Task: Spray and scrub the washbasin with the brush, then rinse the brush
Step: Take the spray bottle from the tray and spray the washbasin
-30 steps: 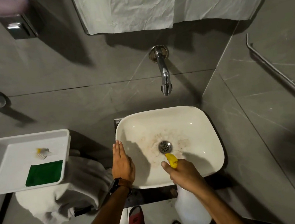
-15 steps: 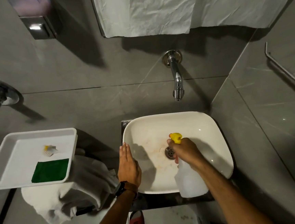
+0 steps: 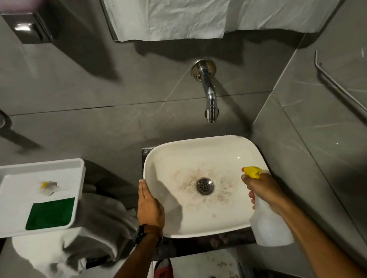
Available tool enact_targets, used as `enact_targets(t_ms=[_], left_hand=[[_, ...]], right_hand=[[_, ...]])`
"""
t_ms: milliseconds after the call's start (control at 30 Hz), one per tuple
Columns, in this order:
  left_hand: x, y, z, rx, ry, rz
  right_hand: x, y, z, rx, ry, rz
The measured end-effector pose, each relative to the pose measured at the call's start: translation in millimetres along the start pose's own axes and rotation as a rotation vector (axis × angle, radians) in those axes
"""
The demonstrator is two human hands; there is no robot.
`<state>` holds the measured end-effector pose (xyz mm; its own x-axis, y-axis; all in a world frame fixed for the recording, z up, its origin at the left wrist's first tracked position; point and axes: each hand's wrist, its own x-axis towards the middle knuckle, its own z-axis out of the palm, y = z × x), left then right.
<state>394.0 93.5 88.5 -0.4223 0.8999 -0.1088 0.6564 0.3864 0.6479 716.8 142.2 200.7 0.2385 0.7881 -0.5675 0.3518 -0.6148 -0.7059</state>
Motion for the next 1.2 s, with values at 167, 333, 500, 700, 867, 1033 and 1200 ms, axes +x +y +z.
enact_targets(t_ms=[167,333,500,700,867,1033,1200], left_hand=[[-2,1,-2,-0.08,0.009,-0.053],[-2,3,-2,-0.185,0.048,-0.124],[-1,2,-6,-0.292,0.044,-0.158],[-1,-7,-24,-0.551,0.126,-0.277],[11,-53,-70,-0.606,0.322,-0.393],[37,-129,-132,-0.627,0.528,-0.502],[56,-210,-175,-0.723,0.695,-0.658]], right_hand=[[-8,18,-5,0.004,-0.015,-0.018],[-19,34,-1,-0.035,-0.008,-0.052],[-47,33,18,-0.071,-0.069,-0.124],[-80,-10,71,-0.089,-0.206,-0.36],[-105,-81,149,-0.08,-0.38,-0.547],[-126,-145,262,-0.082,-0.569,-0.676],[-138,-187,400,-0.102,-0.748,-0.751]])
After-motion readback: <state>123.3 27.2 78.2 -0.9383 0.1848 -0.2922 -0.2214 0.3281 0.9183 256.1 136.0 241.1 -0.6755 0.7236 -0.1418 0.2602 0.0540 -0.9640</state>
